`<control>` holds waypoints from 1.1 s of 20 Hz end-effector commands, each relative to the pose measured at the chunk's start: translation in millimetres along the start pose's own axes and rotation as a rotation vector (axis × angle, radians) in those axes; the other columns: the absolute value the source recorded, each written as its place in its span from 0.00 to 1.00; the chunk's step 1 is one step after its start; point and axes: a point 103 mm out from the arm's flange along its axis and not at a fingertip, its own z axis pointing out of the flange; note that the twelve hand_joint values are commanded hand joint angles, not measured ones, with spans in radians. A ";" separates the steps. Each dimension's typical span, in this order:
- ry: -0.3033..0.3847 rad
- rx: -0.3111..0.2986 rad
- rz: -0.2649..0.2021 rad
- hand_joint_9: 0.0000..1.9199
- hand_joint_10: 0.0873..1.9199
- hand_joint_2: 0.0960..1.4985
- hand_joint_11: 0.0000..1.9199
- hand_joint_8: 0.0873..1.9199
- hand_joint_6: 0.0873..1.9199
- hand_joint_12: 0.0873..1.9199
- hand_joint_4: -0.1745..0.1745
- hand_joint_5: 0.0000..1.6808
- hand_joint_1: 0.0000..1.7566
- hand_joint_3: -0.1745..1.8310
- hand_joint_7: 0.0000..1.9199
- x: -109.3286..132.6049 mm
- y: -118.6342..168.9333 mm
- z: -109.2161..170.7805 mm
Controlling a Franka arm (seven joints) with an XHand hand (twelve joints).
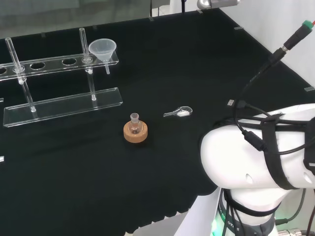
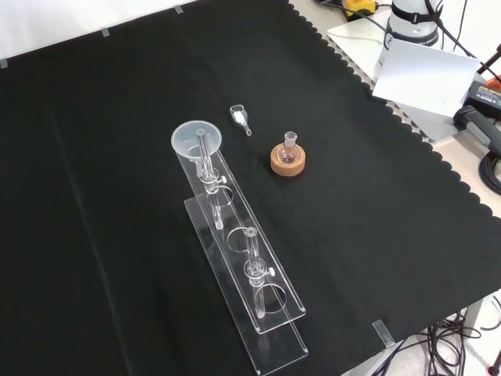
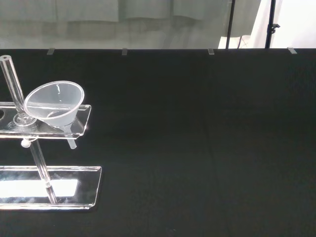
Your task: Pick up the funnel from the transparent funnel stand.
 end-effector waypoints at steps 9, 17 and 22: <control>-0.009 0.045 -0.036 0.00 0.00 0.31 0.00 0.00 0.00 0.53 0.51 0.00 0.22 0.16 0.00 -12.0 17.3 11.1; -0.028 0.089 -0.104 0.00 0.00 0.32 0.00 0.00 0.00 0.52 0.52 0.00 0.23 0.14 0.00 -2.6 40.3 21.4; -0.018 0.116 -0.141 0.00 0.00 0.33 0.00 0.00 0.00 0.49 0.52 0.00 0.23 0.13 0.00 8.2 58.5 31.9</control>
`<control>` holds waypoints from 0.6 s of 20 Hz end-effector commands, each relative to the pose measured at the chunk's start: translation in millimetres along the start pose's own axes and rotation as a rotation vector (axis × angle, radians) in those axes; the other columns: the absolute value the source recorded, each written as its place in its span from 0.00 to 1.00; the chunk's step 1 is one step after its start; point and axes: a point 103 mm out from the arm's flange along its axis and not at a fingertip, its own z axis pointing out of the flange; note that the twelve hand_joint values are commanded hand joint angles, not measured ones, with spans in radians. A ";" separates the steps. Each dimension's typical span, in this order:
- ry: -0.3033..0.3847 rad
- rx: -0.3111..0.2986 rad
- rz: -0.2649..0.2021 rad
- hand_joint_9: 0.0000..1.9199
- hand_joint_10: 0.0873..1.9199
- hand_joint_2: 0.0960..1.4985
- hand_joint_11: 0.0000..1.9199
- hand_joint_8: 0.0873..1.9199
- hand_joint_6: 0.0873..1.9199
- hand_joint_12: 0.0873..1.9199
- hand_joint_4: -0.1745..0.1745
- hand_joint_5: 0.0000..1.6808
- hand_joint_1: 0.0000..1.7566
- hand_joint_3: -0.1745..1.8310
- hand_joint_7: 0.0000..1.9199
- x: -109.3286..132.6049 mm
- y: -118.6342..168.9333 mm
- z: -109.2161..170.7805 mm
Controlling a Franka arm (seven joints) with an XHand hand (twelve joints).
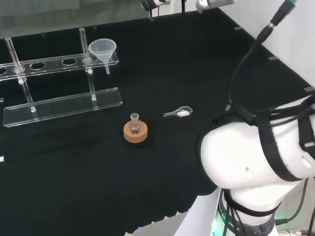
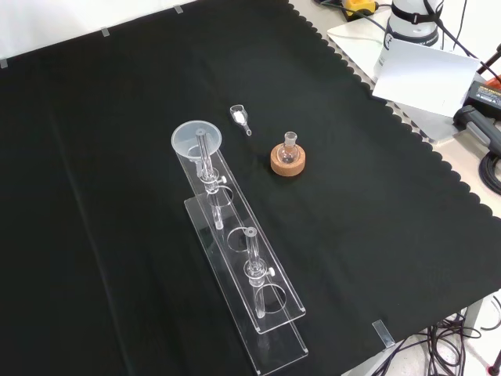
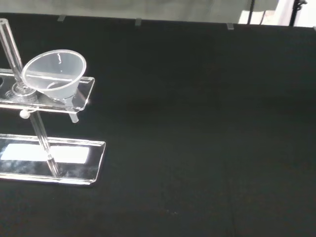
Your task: Pick up the funnel from the transparent funnel stand.
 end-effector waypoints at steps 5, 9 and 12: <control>0.045 0.052 -0.101 0.00 0.00 0.35 0.00 0.00 0.00 0.00 0.52 0.00 0.23 0.11 0.00 22.3 46.5 21.3; 0.067 0.065 -0.116 0.00 0.00 0.35 0.00 0.00 0.00 0.00 0.52 0.00 0.24 0.11 0.00 29.1 67.7 38.2; 0.063 0.103 -0.139 0.00 0.00 0.35 0.00 0.00 0.00 0.00 0.52 0.00 0.26 0.10 0.00 37.0 84.9 52.2</control>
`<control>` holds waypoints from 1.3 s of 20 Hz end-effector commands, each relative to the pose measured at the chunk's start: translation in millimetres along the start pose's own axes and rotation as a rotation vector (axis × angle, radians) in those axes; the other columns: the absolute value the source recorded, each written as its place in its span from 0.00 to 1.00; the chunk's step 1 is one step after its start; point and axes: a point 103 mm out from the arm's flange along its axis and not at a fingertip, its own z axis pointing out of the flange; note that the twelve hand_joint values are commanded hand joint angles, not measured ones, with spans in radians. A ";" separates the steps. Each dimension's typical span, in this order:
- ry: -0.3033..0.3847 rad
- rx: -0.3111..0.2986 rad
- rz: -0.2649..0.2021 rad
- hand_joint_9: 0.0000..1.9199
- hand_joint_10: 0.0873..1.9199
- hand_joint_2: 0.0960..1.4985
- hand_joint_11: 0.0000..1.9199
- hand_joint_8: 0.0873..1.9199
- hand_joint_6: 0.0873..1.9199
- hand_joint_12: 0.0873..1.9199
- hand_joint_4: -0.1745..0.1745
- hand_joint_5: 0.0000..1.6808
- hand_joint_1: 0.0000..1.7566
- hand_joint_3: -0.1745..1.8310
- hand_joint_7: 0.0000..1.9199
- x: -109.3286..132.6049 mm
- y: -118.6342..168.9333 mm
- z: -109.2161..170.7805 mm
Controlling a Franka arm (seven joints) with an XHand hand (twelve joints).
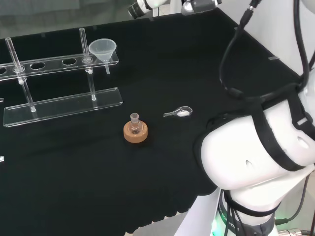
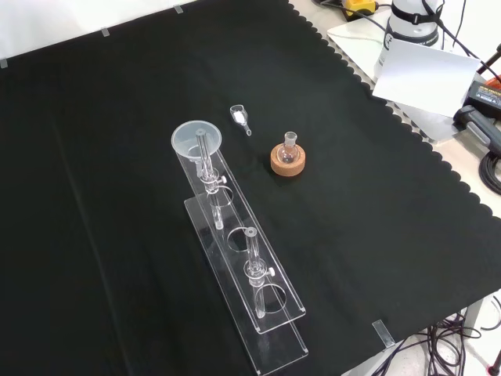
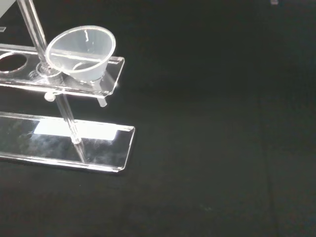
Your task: Pick up the funnel from the transparent funnel stand.
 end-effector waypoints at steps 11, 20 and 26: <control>0.012 0.053 -0.085 0.00 0.00 0.34 0.00 0.00 0.00 0.00 0.50 0.00 0.31 0.10 0.00 52.4 105.4 49.3; 0.005 0.096 -0.089 0.00 0.00 0.34 0.00 0.00 0.00 0.00 0.49 0.00 0.31 0.10 0.00 64.5 143.8 73.2; -0.012 0.126 -0.101 0.00 0.00 0.34 0.02 0.00 0.00 0.00 0.48 0.00 0.32 0.10 0.00 76.6 168.9 97.6</control>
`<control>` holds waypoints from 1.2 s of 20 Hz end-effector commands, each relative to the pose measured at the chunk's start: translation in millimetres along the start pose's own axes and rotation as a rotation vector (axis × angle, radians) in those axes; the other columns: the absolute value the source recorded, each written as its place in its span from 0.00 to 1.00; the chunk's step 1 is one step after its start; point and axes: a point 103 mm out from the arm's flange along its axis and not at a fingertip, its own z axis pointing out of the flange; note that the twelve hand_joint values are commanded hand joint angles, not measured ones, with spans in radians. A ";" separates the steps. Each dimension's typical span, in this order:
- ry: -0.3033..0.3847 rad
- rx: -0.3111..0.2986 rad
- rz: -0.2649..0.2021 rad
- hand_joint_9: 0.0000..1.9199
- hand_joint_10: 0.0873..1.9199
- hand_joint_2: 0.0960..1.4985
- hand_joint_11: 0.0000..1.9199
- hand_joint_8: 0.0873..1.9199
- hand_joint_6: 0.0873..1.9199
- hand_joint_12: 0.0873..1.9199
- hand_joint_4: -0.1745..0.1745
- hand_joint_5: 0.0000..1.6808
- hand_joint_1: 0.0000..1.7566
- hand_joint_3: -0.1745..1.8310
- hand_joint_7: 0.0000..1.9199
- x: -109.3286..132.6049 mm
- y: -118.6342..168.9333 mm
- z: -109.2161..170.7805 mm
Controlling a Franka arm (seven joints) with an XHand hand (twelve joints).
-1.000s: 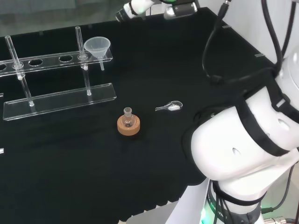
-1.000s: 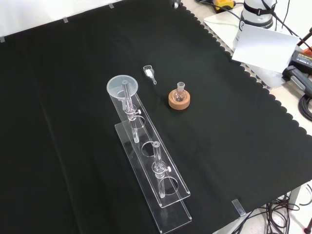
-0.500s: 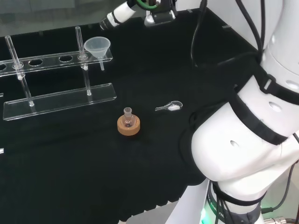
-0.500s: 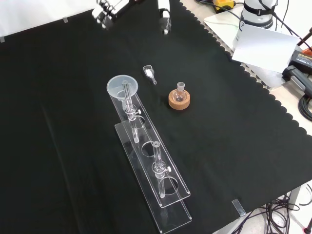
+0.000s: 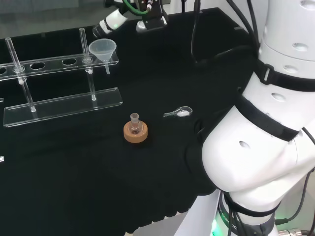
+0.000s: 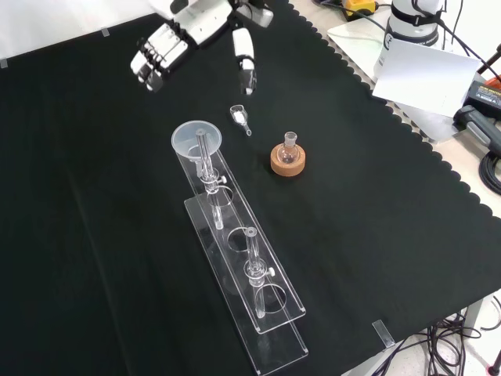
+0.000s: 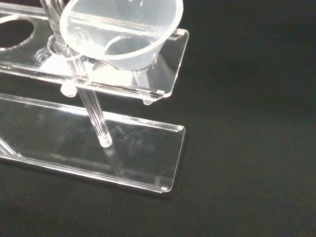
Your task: Pick up the funnel from the transparent funnel stand.
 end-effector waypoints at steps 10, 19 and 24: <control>-0.024 0.078 -0.011 0.00 0.00 0.36 0.00 0.00 0.00 0.25 0.46 0.00 0.34 0.09 0.00 12.6 45.5 42.6; -0.052 0.139 -0.015 0.00 0.00 0.37 0.00 0.00 0.00 0.35 0.45 0.00 0.39 0.09 0.00 17.3 55.6 60.8; -0.073 0.160 -0.004 0.00 0.00 0.38 0.00 0.00 0.00 0.38 0.45 0.00 0.39 0.09 0.00 15.8 57.3 71.1</control>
